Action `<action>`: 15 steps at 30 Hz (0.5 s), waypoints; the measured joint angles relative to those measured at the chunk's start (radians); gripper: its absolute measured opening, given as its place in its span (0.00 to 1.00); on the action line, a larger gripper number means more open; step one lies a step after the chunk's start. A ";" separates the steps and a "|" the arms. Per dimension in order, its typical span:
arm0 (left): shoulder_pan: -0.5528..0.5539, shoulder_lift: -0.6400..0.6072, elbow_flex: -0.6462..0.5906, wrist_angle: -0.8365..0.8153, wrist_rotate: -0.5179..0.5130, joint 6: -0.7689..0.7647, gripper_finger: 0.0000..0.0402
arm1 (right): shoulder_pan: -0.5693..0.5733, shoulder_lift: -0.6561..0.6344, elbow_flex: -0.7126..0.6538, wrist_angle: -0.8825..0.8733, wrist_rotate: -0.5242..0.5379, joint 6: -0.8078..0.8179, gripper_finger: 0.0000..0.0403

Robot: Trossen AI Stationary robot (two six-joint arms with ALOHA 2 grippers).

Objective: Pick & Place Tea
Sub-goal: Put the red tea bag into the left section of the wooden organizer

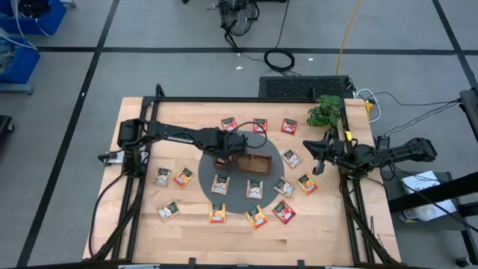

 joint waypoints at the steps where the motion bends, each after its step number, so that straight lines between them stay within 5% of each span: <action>1: 0.003 0.000 0.000 -0.015 -0.001 -0.009 0.03 | 0.000 0.000 0.000 0.000 0.000 0.000 0.01; 15: -0.019 -0.091 0.000 -0.139 -0.074 -0.035 0.04 | 0.000 0.000 0.000 -0.002 0.000 0.000 0.01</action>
